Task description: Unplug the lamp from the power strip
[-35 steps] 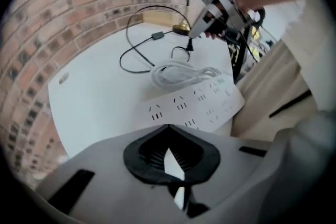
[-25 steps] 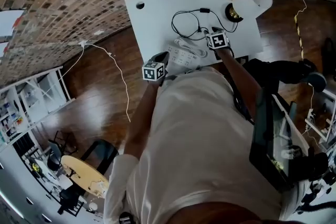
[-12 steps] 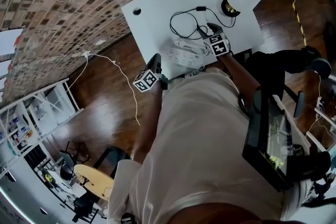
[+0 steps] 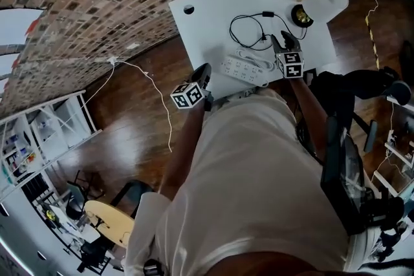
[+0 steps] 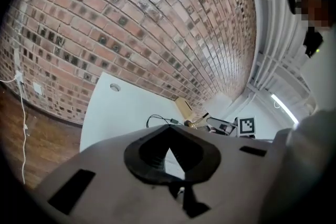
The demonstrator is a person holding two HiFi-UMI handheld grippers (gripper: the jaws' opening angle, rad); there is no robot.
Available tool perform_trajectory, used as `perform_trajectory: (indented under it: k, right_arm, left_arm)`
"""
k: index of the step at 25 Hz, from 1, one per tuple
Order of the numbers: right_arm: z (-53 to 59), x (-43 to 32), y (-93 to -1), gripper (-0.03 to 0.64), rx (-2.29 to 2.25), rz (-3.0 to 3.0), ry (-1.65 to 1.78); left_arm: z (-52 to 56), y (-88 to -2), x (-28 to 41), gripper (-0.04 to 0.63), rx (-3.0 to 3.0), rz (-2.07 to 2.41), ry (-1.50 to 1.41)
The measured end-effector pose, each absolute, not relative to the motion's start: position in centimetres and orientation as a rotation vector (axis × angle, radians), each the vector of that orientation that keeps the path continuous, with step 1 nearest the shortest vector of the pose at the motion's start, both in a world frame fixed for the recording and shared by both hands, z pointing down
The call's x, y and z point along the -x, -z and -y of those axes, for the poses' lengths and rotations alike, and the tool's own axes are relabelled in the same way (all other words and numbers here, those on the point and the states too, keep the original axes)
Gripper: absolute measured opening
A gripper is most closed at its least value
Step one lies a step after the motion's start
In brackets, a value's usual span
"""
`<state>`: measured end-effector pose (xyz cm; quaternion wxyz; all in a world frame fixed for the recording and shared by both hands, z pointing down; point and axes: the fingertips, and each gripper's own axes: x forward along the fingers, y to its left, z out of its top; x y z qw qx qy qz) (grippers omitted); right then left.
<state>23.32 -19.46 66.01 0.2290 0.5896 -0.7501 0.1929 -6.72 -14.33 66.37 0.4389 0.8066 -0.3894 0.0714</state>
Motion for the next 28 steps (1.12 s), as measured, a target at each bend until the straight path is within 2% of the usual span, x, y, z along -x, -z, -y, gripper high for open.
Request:
perform_trajectory:
  k: [5,11,28]
  right_arm:
    - [17.8,-18.2,-63.7,0.114,-1.751,2.029,-0.430]
    - [15.5,-11.8,-64.1,0.112,-1.707,2.017,-0.445]
    - [4.1,-4.3,-65.5,0.091,-1.734,1.875,-0.586]
  left_arm:
    - [13.0,-65.6,10.9,0.000,-2.047,0.889,-0.261]
    - [10.9,-65.6,15.7,0.000,-2.007,0.789,-0.228]
    - [3.3,-68.4,20.6,0.002,-1.997,0.504,-0.269]
